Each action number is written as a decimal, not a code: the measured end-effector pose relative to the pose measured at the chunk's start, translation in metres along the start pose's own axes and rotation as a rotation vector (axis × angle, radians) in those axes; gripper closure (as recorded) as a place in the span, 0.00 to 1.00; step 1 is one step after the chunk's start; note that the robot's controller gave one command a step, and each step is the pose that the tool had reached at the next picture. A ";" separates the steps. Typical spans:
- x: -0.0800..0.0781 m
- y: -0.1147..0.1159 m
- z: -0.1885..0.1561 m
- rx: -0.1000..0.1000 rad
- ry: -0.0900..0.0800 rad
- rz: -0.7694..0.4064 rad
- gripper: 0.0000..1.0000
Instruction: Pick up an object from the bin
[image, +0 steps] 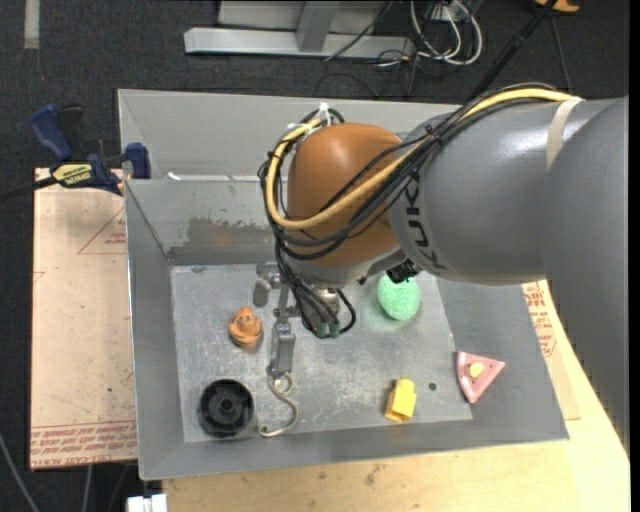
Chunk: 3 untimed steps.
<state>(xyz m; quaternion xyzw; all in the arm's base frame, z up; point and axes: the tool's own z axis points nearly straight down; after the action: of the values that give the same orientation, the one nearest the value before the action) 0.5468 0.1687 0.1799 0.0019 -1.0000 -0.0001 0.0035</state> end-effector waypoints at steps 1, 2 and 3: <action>-0.002 -0.001 -0.005 -0.001 -0.008 0.003 0.00; -0.014 0.016 0.032 -0.001 -0.014 -0.078 0.00; 0.032 0.070 0.100 0.000 -0.011 -0.094 0.00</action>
Offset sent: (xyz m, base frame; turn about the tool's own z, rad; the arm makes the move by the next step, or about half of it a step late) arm 0.0309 0.0471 -0.1074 -0.2276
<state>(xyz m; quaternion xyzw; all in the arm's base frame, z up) 0.5138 0.2384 0.0799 0.0487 -0.9988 -0.0005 -0.0020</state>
